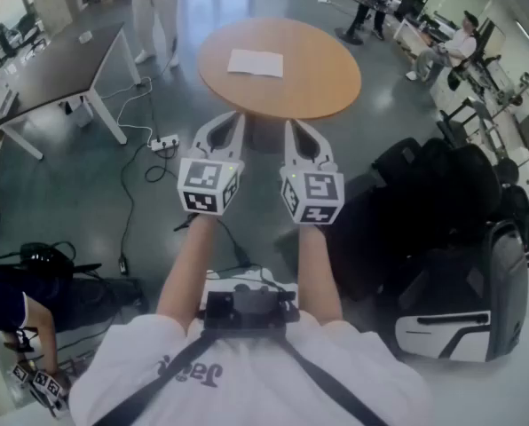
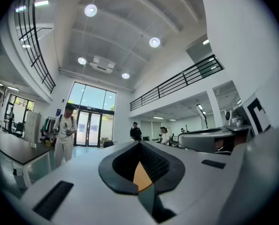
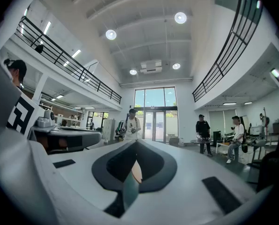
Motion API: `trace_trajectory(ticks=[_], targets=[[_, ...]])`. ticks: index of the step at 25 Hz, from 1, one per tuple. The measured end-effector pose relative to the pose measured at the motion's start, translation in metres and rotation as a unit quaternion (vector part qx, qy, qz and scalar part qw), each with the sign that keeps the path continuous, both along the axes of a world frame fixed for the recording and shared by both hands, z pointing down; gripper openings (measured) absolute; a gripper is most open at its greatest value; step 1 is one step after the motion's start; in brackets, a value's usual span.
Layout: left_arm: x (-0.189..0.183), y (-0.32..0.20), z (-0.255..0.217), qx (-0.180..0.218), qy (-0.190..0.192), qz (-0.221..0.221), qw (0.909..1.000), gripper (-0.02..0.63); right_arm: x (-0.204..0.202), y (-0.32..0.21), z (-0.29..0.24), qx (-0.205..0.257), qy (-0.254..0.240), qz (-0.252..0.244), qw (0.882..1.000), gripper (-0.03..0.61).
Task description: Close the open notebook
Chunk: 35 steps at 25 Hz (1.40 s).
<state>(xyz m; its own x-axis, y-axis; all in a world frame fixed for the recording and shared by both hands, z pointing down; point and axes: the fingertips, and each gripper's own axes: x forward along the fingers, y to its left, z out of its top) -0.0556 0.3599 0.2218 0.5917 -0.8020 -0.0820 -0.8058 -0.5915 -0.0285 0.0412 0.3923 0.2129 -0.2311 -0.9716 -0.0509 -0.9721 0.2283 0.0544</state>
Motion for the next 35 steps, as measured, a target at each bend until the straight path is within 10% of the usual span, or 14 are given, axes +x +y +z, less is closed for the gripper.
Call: trace_trajectory(ticks=[20,35], targets=[[0.034,0.006,0.035,-0.035,-0.004,-0.008,0.9994,0.014,0.036,0.004,0.027,-0.009,-0.045,-0.03,0.998,0.017],[-0.013,-0.049,0.046,-0.056,-0.003,-0.022,0.9982,0.014,-0.02,-0.061,0.038,-0.031,-0.04,-0.064,0.997,0.017]])
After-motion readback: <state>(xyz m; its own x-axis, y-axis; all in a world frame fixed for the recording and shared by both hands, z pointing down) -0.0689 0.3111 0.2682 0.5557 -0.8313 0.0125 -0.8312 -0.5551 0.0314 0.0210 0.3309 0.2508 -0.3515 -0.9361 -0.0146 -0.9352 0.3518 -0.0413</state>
